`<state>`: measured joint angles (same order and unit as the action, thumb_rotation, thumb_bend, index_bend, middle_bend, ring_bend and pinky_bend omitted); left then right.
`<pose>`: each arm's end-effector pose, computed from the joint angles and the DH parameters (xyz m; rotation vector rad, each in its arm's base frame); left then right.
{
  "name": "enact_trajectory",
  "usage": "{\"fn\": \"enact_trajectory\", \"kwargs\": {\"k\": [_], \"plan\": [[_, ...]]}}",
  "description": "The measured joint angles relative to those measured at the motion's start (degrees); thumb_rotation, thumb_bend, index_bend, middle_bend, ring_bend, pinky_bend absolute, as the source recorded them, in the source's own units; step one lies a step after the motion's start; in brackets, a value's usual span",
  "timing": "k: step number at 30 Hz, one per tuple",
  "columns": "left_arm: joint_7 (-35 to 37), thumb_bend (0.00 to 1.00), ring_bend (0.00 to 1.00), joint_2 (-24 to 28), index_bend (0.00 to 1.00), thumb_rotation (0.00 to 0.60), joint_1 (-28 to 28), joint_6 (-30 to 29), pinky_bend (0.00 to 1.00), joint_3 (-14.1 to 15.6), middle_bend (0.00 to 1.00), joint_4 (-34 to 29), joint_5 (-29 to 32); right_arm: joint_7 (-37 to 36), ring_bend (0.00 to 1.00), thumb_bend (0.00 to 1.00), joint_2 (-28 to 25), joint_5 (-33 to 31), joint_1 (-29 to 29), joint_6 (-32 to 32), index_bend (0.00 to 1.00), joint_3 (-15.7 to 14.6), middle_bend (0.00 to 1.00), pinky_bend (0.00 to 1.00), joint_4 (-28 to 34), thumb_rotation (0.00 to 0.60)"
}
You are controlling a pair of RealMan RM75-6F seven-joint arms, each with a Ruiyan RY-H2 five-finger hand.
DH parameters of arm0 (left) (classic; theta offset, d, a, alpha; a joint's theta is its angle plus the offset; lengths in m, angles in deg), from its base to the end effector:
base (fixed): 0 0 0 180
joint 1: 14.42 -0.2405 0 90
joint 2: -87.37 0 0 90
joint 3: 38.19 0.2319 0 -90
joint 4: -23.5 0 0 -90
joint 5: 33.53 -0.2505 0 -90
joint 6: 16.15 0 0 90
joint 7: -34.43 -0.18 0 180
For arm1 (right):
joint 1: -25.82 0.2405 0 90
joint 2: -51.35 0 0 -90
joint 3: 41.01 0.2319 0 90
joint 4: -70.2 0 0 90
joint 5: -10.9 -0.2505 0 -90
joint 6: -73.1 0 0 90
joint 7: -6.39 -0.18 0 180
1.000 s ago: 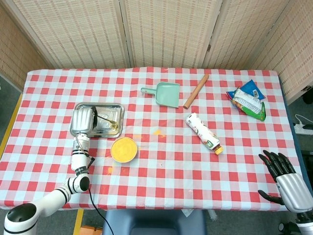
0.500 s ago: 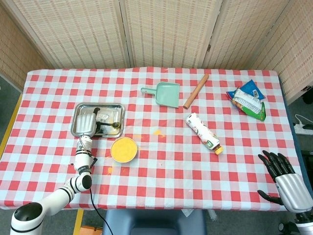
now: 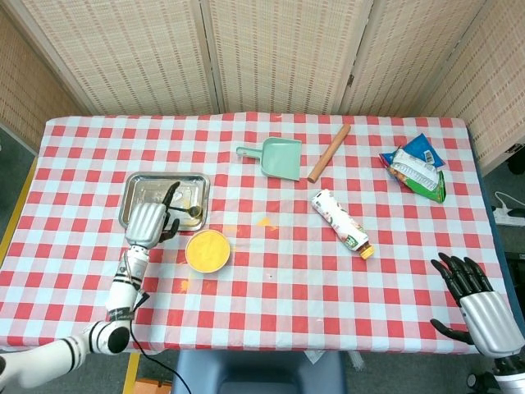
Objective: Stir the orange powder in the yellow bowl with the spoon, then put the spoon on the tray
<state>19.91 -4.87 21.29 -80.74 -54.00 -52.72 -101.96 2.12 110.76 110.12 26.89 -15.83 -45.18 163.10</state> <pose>-0.1573 0.3943 -0.0251 -1.5567 -0.9049 -1.0515 -0.2953 -0.1644 0.1098 1.5717 -0.9181 0.9385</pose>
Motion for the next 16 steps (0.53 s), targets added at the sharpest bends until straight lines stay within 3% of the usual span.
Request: {"fn": "enact_trajectory", "kwargs": {"k": [1, 3, 6, 9, 11, 16], "plan": [[1.44, 0.42, 0.14, 2.52, 0.00, 0.600, -1.56, -1.50, 0.36, 1.69, 0.18, -3.59, -2.59, 0.33, 0.00, 0.04, 0.13, -0.25, 0.01, 0.08, 0.00, 0.12, 0.00, 0.00, 0.01, 0.600], [5.42, 0.42, 0.02, 8.05, 0.00, 0.600, -5.55, -5.56, 0.23, 6.31, 0.06, -10.80, -9.39, 0.96, 0.00, 0.04, 0.41, -0.79, 0.02, 0.29, 0.00, 0.34, 0.00, 0.00, 0.08, 0.600], [12.98, 0.41, 0.00, 14.41, 0.00, 0.600, -12.42, -12.96, 0.17, 14.56, 0.00, -16.43, -19.36, 1.83, 0.00, 0.04, 0.60, -1.46, -0.05, 0.51, 0.00, 0.59, 0.00, 0.00, 0.24, 0.600], [19.07, 0.39, 0.00, 17.06, 0.00, 0.600, -19.32, -21.20, 0.12, 21.32, 0.00, -16.36, -25.77, 3.16, 0.00, 0.04, 0.82, -2.66, -0.28, 0.53, 0.00, 1.01, 0.00, 0.00, 0.45, 0.600], [20.19, 0.39, 0.00, 17.33, 0.00, 0.600, -22.25, -25.79, 0.10, 23.00, 0.00, -13.81, -27.22, 4.10, 0.00, 0.04, 0.98, -3.27, -0.46, 0.49, 0.00, 1.26, 0.00, 0.00, 0.70, 0.600], [15.48, 0.38, 0.00, 17.29, 0.00, 0.600, -27.74, -33.24, 0.10, 22.47, 0.00, -8.38, -28.47, 5.73, 0.00, 0.04, 1.33, -3.68, -0.87, 0.32, 0.00, 1.41, 0.00, 0.00, 1.29, 0.600]]}}
